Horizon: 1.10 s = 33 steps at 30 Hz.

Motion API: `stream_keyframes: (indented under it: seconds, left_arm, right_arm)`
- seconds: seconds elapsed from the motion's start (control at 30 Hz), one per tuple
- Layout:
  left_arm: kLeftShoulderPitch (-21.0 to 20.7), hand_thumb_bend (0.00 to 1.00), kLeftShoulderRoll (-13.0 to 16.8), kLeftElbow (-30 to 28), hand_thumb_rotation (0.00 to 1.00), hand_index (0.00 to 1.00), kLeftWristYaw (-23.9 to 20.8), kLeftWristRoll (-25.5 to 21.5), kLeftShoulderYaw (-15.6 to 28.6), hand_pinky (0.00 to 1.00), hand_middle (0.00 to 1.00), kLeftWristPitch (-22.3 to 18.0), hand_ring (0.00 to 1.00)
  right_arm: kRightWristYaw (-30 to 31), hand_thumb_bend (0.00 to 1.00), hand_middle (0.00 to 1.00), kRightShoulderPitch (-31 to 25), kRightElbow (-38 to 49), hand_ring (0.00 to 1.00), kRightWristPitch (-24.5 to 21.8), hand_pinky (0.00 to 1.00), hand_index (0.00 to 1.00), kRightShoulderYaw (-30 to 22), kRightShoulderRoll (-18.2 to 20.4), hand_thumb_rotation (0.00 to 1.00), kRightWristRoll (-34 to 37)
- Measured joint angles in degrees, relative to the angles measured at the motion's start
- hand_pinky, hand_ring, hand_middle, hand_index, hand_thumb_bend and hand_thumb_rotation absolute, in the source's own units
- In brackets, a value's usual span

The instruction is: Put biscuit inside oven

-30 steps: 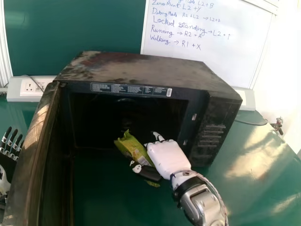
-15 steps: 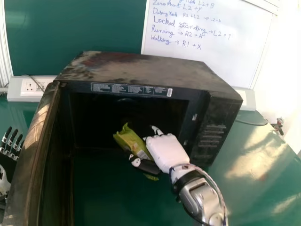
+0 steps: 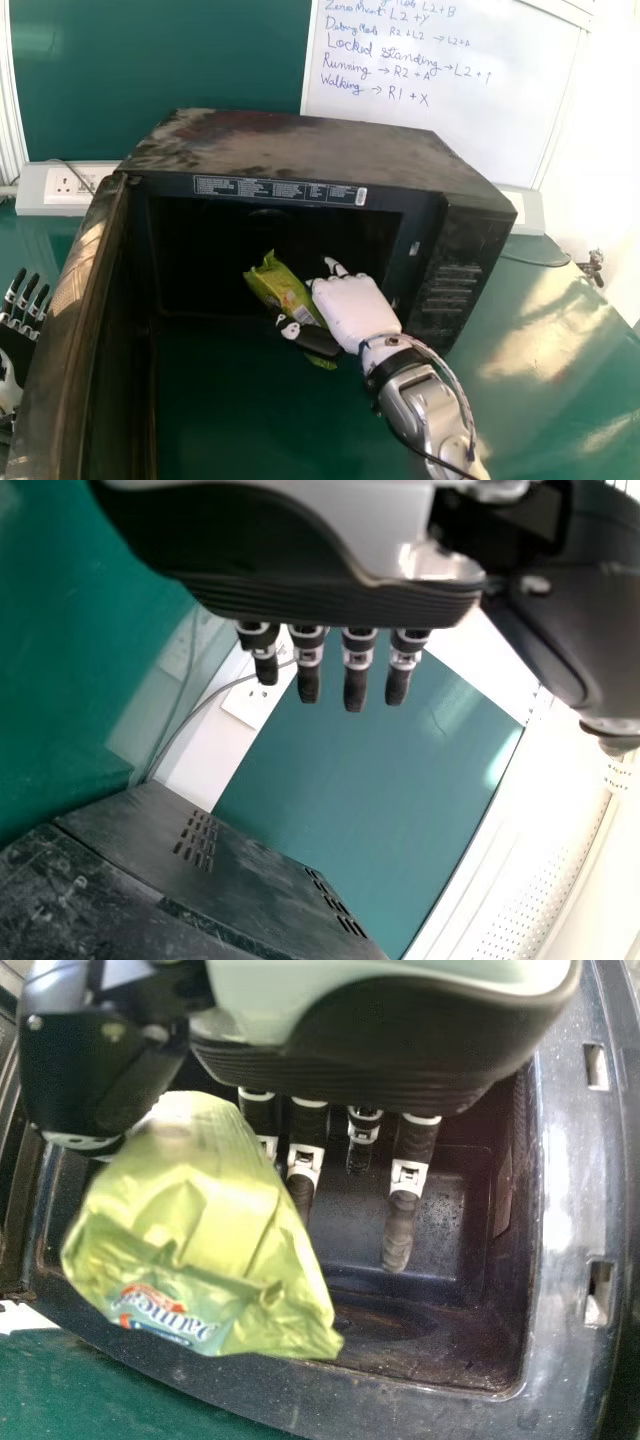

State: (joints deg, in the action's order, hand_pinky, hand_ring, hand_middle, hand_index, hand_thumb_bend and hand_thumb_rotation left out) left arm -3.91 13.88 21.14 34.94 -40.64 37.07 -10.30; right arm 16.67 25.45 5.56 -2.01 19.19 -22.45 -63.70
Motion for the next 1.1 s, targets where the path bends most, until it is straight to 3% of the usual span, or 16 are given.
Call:
stream_keyframes:
  seconds: [0.77,1.1]
  left_arm:
    - [0.21,0.09,-0.1,-0.45,0.0,0.89,-0.33,0.01,-0.04,0.53,0.81,0.02,0.73]
    - [0.42,0.09,-0.14,-0.77,0.0,0.89,-0.58,0.01,-0.09,0.6,0.82,0.1,0.73]
  right_arm:
    - [-2.9,0.52,0.46,3.29,-4.06,0.5,-1.34,0.48,0.53,1.2,0.84,0.0,0.84]
    - [-6.67,0.52,0.46,5.35,-8.52,0.54,-0.34,0.53,0.54,1.88,1.71,0.0,2.33]
